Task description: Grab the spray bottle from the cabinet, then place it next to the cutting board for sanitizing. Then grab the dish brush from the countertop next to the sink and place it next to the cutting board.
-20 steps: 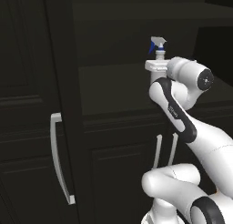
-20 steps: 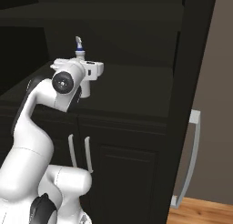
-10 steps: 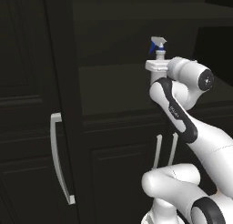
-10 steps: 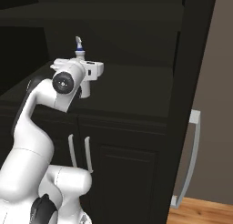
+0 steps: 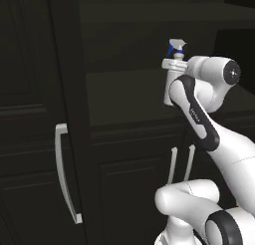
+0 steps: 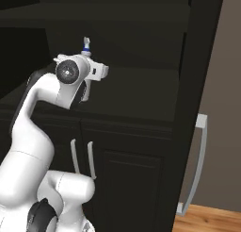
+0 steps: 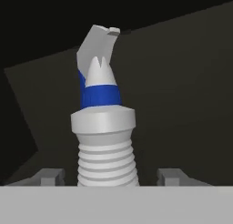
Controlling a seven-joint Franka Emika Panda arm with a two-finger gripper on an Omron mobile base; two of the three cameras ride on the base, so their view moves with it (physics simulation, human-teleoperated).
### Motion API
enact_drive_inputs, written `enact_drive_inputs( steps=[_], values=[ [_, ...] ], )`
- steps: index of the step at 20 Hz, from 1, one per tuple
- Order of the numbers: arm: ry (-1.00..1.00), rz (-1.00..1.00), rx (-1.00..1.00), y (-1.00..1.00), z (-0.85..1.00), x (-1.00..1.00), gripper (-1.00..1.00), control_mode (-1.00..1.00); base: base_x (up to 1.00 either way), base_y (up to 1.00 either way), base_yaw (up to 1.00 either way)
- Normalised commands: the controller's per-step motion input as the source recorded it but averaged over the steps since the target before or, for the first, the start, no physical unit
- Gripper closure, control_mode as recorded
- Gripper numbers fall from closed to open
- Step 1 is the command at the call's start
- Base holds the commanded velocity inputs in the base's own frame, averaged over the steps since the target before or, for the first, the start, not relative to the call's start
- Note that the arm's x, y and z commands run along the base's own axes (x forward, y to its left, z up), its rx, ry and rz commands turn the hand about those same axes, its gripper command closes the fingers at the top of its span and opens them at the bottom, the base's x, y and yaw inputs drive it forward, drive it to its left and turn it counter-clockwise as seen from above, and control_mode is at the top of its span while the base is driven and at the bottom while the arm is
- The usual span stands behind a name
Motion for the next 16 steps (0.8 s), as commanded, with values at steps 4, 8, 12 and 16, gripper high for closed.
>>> enact_drive_inputs(
  steps=[4,8,12,16],
  values=[
    [0.05,-0.04,0.19,0.0,0.0,-0.45,1.0,-1.0,0.0,0.0,0.0],
    [-0.13,-0.05,0.2,0.0,-0.08,-0.93,1.0,-1.0,0.0,0.0,0.0],
    [-0.48,-0.09,0.09,0.0,-0.14,-1.0,1.0,-1.0,0.0,0.0,0.0],
    [-0.04,-0.11,0.01,0.09,0.3,-0.97,1.0,-1.0,0.0,0.0,0.0]
  ],
)
